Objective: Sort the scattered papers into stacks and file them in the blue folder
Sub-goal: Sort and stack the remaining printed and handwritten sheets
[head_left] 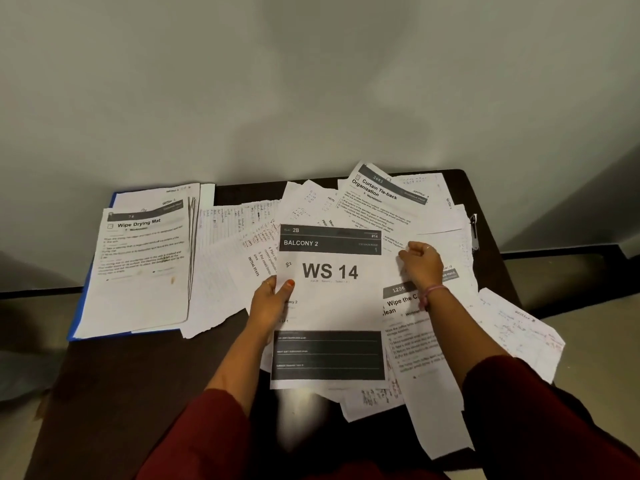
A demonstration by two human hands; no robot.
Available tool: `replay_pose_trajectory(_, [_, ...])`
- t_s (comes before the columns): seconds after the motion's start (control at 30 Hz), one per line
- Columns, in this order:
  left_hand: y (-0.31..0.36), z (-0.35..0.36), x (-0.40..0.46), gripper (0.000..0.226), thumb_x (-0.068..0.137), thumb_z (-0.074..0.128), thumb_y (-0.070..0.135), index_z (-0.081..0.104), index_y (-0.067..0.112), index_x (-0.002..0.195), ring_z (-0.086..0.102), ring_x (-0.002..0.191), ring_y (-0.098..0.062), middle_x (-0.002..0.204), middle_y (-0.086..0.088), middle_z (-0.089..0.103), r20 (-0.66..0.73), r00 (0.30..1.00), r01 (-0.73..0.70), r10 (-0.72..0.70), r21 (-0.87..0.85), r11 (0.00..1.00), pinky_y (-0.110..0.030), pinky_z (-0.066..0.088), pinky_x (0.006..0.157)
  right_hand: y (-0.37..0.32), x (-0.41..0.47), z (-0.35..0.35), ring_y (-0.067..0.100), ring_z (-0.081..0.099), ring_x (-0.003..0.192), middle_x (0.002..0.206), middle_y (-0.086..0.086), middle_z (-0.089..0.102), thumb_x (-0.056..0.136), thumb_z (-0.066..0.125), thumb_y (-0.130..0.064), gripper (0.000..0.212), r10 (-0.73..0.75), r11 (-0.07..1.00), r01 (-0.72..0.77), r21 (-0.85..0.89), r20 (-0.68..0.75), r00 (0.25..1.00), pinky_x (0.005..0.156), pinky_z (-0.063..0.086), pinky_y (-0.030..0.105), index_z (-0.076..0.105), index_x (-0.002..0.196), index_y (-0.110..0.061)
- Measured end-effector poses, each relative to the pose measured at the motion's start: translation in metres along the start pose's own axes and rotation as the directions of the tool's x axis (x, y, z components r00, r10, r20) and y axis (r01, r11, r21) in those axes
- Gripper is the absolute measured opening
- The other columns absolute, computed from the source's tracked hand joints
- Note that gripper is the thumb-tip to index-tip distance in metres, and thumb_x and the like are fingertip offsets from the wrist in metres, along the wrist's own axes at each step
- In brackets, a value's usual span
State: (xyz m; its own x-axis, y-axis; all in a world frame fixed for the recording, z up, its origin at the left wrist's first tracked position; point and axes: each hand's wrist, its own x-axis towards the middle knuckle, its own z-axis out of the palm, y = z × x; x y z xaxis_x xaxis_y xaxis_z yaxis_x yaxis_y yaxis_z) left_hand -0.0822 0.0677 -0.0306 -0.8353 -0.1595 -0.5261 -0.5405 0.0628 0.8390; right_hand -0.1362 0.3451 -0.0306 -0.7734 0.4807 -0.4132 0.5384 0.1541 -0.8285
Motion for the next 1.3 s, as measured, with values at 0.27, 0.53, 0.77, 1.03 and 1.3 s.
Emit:
replay_pose_trajectory(0.27, [-0.008, 0.003, 0.019, 0.028, 0.095, 0.057, 0.024, 0.062, 0.015, 0.121, 0.064, 0.105, -0.021, 0.118, -0.002, 0.067, -0.053, 0.998, 0.031, -0.028, 0.054, 0.998, -0.047, 0.049, 0.098, -0.014, 0.040, 0.021, 0.035, 0.049, 0.118, 0.132, 0.018, 0.045, 0.077, 0.076, -0.023, 0.063, -0.022, 0.961, -0.007, -0.275, -0.104, 0.994, 0.101, 0.041, 0.037, 0.047, 0.129, -0.002])
replay_pose_trajectory(0.53, [-0.011, 0.010, 0.027, 0.025, 0.097, 0.054, 0.021, 0.060, 0.016, 0.120, 0.063, 0.106, -0.022, 0.120, -0.002, 0.065, -0.094, 0.994, 0.057, -0.051, 0.063, 0.996, -0.044, 0.049, 0.098, -0.016, 0.053, 0.029, 0.024, 0.058, 0.095, 0.099, 0.011, 0.061, 0.078, 0.065, 0.002, 0.068, 0.012, 0.989, -0.029, -0.147, -0.117, 0.993, 0.079, 0.044, 0.026, 0.033, 0.137, -0.005])
replay_pose_trajectory(0.77, [-0.008, 0.010, 0.022, 0.023, 0.098, 0.052, 0.020, 0.058, 0.019, 0.119, 0.061, 0.104, -0.018, 0.118, 0.002, 0.063, -0.105, 0.994, 0.030, -0.028, 0.009, 1.000, -0.034, 0.047, 0.093, -0.012, 0.041, 0.019, 0.023, 0.066, 0.095, 0.101, 0.005, 0.070, 0.088, 0.062, -0.010, 0.010, 0.014, 0.962, -0.016, 0.271, 0.010, 1.000, 0.088, 0.054, 0.038, 0.067, 0.095, -0.015])
replay_pose_trajectory(1.03, [0.009, 0.002, 0.005, 0.022, 0.097, 0.053, 0.023, 0.058, 0.020, 0.119, 0.064, 0.099, -0.014, 0.112, 0.002, 0.066, -0.141, 0.984, -0.119, 0.113, -0.034, 0.992, -0.034, 0.051, 0.088, -0.044, 0.010, -0.003, 0.012, 0.069, 0.094, 0.113, 0.008, 0.067, 0.093, 0.058, -0.008, 0.022, -0.079, 0.727, 0.025, 0.686, 0.047, 0.996, 0.075, 0.056, 0.025, 0.060, 0.114, -0.009])
replay_pose_trajectory(1.3, [0.036, -0.018, -0.026, 0.017, 0.095, 0.056, 0.023, 0.062, 0.023, 0.111, 0.069, 0.098, -0.019, 0.109, 0.000, 0.071, -0.138, 0.970, -0.224, 0.200, -0.191, 0.956, -0.041, 0.056, 0.084, -0.099, -0.014, -0.035, 0.014, 0.064, 0.104, 0.111, 0.001, 0.068, 0.090, 0.063, -0.011, 0.019, -0.302, 0.646, 0.264, 0.716, -0.077, 0.950, 0.097, 0.049, 0.031, 0.060, 0.109, -0.016])
